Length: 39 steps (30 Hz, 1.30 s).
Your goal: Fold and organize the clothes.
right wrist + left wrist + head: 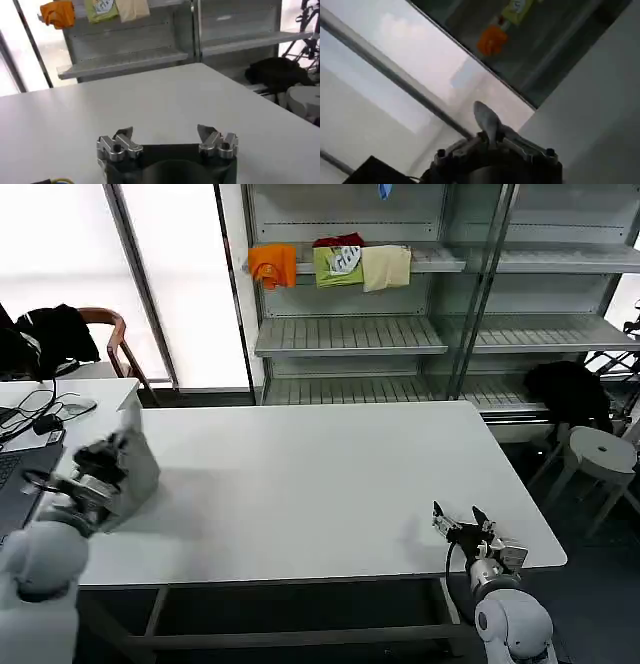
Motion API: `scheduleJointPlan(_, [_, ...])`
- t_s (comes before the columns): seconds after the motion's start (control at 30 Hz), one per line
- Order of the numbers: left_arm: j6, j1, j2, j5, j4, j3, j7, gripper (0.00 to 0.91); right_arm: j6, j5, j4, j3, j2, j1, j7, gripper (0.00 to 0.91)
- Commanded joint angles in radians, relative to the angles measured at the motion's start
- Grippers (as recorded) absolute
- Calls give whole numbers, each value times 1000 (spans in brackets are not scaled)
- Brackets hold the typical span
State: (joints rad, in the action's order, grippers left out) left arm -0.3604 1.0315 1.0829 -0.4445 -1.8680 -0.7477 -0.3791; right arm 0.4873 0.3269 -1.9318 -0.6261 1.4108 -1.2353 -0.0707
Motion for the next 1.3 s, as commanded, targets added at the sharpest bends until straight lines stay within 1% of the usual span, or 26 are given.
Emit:
scheduleJointPlan(0.03, [-13,94,271,-116,-8,278,17,20,-1,2,6,-14,-9,-3,-1,907])
scheduleJointPlan(0.1, [-46,70,272,-71,-17,305,32,20,-1,1,3,-17,-12,-5,0,907])
scheduleJointPlan(0.2, [-97,31,263,99,-32,366,90,20,0,-2,-5,-19,-11,-6,2,907])
scheduleJointPlan(0.23, [-111,15,264,176,-32,379,124,20,1,-4,-8,-18,-11,-6,2,907])
scheduleJointPlan(0.27, [-126,5,266,205,-29,405,176,20,3,-7,-12,-15,-9,-5,2,907])
scheduleJointPlan(0.3, [-145,-13,271,301,-21,428,216,20,4,-12,-16,-13,-6,-3,3,907])
scheduleJointPlan(0.33, [-150,-29,279,338,-11,443,246,20,6,-17,-21,-10,-4,-2,4,907])
scheduleJointPlan(0.4, [-141,-54,302,376,20,495,311,30,11,-35,-35,0,1,2,9,907])
scheduleJointPlan(0.43, [-120,-68,316,378,48,517,332,20,11,-44,-43,6,2,4,15,907])
scheduleJointPlan(0.57, [-40,-119,383,380,146,601,425,30,16,-79,-73,41,15,20,28,907])
scheduleJointPlan(0.6, [-28,-137,403,377,186,618,460,141,19,-85,-81,50,20,27,30,907])
scheduleJointPlan(0.63, [-9,-155,429,377,215,633,498,635,19,-88,-84,61,25,33,34,907])
scheduleJointPlan(0.67, [6,-163,452,378,240,639,521,907,19,-93,-85,69,28,37,36,907])
scheduleJointPlan(0.73, [29,-165,470,375,263,646,516,907,20,-109,-80,96,41,57,40,907])
scheduleJointPlan(0.8, [36,-152,468,389,248,655,510,907,20,-115,-73,113,48,68,46,907])
scheduleJointPlan(0.83, [52,-143,465,394,233,655,506,907,20,-114,-68,131,55,77,53,907])
scheduleJointPlan(0.97, [71,-125,428,402,155,642,512,907,31,-87,-38,187,80,113,71,907])
scheduleJointPlan(1.07, [41,-116,391,455,63,619,510,907,52,-48,-7,233,105,149,74,907])
scheduleJointPlan(1.1, [27,-114,374,477,7,605,506,907,69,-23,12,262,119,174,71,907])
scheduleJointPlan(1.13, [23,-113,364,493,-11,596,504,907,80,5,24,278,132,192,67,907])
scheduleJointPlan(1.17, [5,-113,348,517,-58,579,504,907,91,39,38,296,141,210,59,907])
scheduleJointPlan(1.23, [-14,-112,331,547,-86,546,500,907,92,100,66,326,162,241,52,907])
scheduleJointPlan(1.27, [-24,-111,321,559,-98,513,494,907,92,136,85,348,173,259,36,907])
scheduleJointPlan(1.3, [-26,-108,314,559,-99,491,492,907,92,153,93,357,178,266,23,907])
